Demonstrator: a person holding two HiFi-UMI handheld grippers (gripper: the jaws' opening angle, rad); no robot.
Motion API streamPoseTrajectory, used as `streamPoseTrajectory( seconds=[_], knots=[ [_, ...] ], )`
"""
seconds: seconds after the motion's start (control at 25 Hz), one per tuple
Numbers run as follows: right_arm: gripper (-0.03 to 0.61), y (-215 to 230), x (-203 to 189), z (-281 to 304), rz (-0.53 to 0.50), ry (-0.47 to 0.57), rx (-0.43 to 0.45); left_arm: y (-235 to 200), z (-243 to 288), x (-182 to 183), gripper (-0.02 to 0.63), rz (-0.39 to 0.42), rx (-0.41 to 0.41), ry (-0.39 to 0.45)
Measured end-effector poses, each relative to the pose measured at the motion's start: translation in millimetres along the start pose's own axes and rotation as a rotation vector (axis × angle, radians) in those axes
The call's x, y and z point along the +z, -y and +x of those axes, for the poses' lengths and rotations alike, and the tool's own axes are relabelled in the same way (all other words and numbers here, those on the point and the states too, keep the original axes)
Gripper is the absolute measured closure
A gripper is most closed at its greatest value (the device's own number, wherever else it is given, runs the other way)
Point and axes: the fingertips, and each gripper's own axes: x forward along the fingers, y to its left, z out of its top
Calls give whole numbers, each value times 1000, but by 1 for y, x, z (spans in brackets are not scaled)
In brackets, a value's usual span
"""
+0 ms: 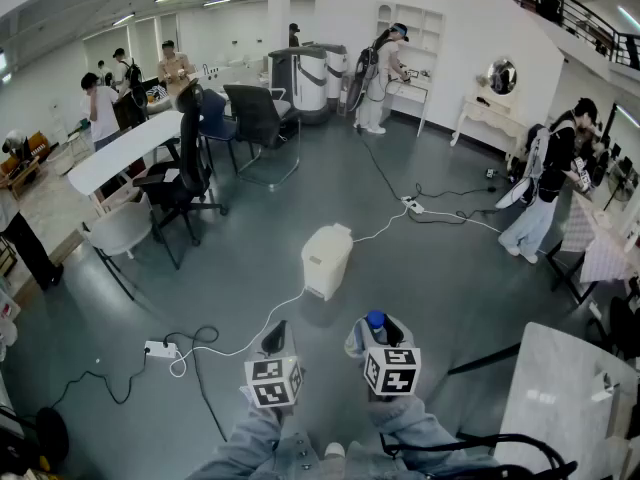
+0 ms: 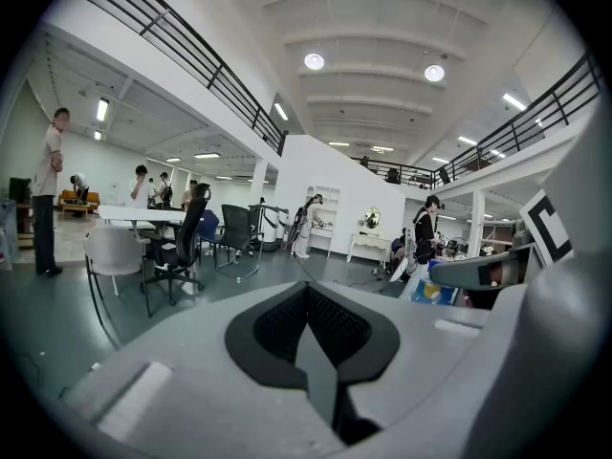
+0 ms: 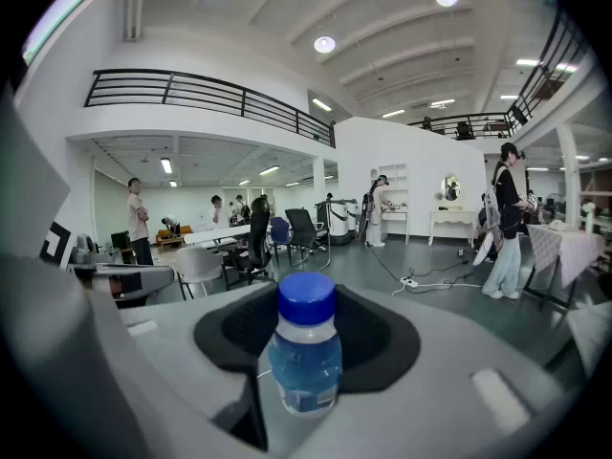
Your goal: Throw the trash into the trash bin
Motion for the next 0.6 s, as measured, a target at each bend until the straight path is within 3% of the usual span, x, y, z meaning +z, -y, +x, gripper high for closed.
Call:
streamPoseTrajectory(
  seconds=[0.2,0.36,0.6],
  knots=[
    [394,-4,-1,5,8,-16,5,-6,3,-1,606,-7,-1,-9],
    [394,-7,1,13,80,-5,5,-16,9,3,606,-12,-7,-5],
    [393,-18,11,28,69,13,-32,-39,18,9,606,-14,-16,3]
  ],
)
